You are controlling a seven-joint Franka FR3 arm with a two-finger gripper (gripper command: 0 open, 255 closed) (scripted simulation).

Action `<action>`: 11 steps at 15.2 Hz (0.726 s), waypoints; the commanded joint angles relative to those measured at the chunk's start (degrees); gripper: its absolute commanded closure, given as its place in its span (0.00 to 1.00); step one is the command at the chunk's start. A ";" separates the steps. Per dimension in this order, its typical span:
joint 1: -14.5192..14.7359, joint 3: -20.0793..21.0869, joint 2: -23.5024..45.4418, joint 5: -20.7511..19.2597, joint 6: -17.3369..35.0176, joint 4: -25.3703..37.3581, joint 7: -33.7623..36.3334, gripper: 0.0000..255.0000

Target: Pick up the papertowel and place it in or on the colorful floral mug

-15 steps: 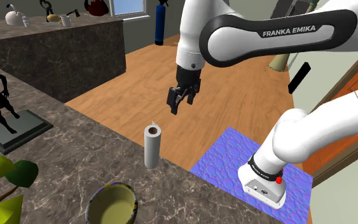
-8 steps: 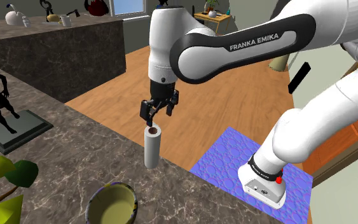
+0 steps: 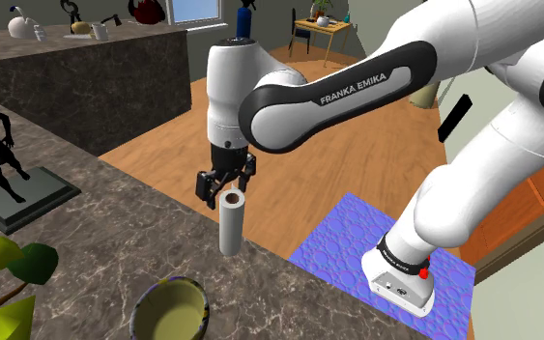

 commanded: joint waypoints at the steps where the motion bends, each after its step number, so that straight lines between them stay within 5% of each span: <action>1: 0.01 0.14 0.64 -0.25 1.66 -1.06 0.12 0.00; 10: 0.02 0.19 0.87 -0.35 2.11 -1.30 0.20 0.00; 11: 0.02 0.19 0.87 -0.35 2.11 -1.30 0.20 1.00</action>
